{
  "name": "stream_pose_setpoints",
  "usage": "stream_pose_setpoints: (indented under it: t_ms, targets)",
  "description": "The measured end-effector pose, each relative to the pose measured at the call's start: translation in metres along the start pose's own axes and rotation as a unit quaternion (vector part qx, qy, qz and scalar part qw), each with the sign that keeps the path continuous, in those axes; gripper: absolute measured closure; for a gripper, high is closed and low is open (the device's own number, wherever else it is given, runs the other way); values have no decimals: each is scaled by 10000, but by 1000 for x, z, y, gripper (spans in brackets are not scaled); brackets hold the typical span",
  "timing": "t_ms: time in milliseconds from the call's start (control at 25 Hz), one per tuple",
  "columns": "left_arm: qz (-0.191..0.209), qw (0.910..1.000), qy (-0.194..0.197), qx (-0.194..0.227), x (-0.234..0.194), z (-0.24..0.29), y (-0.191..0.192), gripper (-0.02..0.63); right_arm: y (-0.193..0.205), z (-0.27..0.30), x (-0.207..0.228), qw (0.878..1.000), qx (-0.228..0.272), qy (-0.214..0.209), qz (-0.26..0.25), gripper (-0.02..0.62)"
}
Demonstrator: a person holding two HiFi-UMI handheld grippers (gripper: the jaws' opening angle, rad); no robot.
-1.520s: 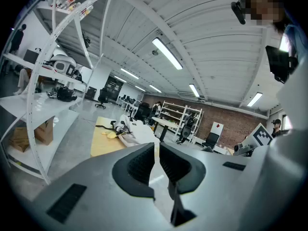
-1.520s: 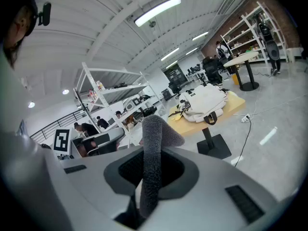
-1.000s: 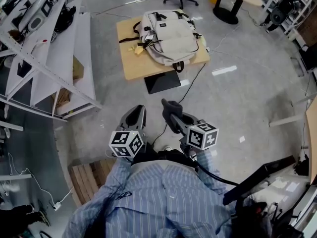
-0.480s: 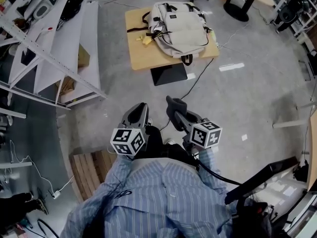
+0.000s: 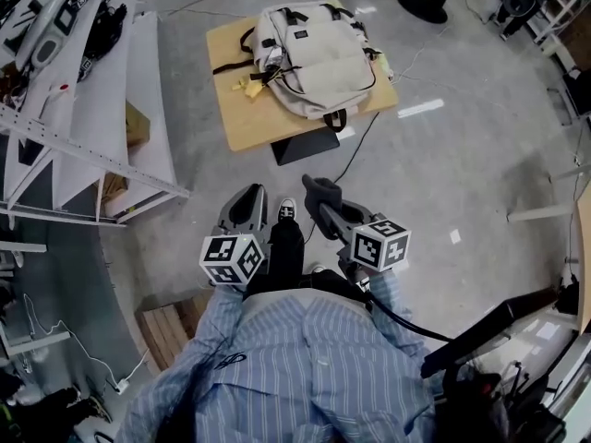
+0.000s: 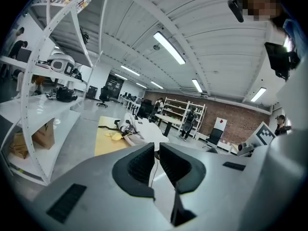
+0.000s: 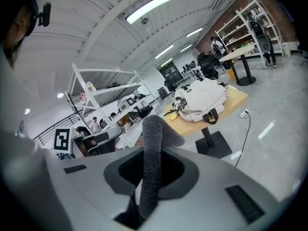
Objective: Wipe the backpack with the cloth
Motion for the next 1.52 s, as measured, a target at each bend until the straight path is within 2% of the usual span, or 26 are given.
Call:
stream_pose_setpoints:
  t_ms: [240,560,840,1080,1280,1520]
  targets:
    - [425,9988,150,-169,-28,74,-20,572,-51,42,35,9996,10,285,25,548]
    - [541,9977,317,-249,-82,160,-56,572,-113,134,67,9989,-170,401,-192,548]
    - [483,9972,396,-421,-116,200,-66,572,-143,202,71,9973,-464,282,-492,548]
    - [449,9962,400,-627,-118,219,-62,572,-154,236,86,9942,-792,128,-714,548]
    - [379,9967,191,-691,-109,236,-59,572,-156,240,113,9914,-1094,-22,-712,548]
    - [110,9973,-538,-485,-95,255,-63,572,-159,220,153,9815,-1602,-268,-1012,548]
Point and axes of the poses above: the fingertips, and each gripper's own axes: z forward along the fingers, x to its right, y out of its underside, the point moved 2 cm from there along -z, backward along the fingers, and after that the axes turned 3 degrees about -y, right-handed, at the moved point
